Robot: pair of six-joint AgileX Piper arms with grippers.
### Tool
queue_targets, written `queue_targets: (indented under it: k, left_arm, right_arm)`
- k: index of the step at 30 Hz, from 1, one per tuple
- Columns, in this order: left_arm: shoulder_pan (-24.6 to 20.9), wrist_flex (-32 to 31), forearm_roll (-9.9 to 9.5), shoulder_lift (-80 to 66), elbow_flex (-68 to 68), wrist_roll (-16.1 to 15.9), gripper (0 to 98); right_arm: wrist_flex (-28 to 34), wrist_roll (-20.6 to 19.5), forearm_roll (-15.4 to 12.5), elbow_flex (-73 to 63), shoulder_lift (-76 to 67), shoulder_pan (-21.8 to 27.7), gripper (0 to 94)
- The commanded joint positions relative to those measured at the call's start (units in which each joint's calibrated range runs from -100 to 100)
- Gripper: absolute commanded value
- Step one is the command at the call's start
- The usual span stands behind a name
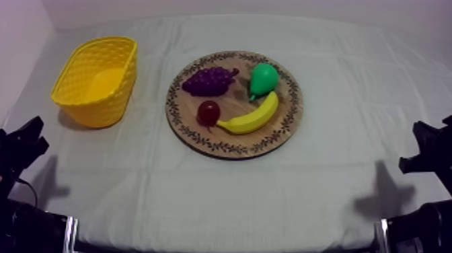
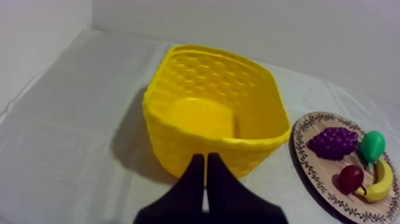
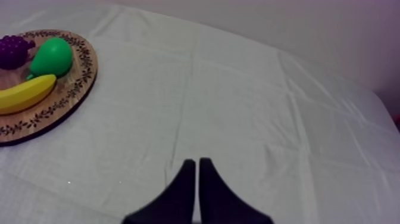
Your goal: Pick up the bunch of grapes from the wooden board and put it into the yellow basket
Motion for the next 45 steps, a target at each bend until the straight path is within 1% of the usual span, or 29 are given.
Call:
queue_targets:
  k: [1,15,22,27,33,36,41,45]
  left_arm:
    - [0.1,0.0,-0.05,0.0,0.0,-7.1,0.0]
    - [0.2,0.0,-0.05,0.0,0.0,-7.2,0.0]
    - [1.0,-0.6,0.17,1.2,-0.1,-8.0,0.0]
    - [3.1,-3.9,0.02,7.4,-3.0,-8.1,0.0]
    - [6.0,-7.1,-0.15,16.5,-10.3,-8.0,0.0]
    - [7.4,-8.5,-0.68,21.3,-14.5,-7.5,0.0]
    - [9.3,-10.7,-2.17,28.6,-20.8,-5.7,0.0]
    - [9.7,-11.4,-2.60,33.2,-25.9,-5.0,0.0]
  right_arm:
    - [0.0,0.0,0.0,0.0,0.0,0.0,0.5]
    - [0.0,0.0,0.0,0.0,0.0,0.0,0.5]
    - [0.0,0.0,0.0,0.0,0.0,0.0,0.5]
    - [0.0,0.0,0.0,0.0,0.0,0.0,0.5]
    - [0.0,0.0,0.0,0.0,0.0,0.0,0.5]
    - [0.0,0.0,0.0,0.0,0.0,0.0,0.5]
    - [0.0,0.0,0.0,0.0,0.0,0.0,0.5]
    - [0.0,0.0,0.0,0.0,0.0,0.0,0.5]
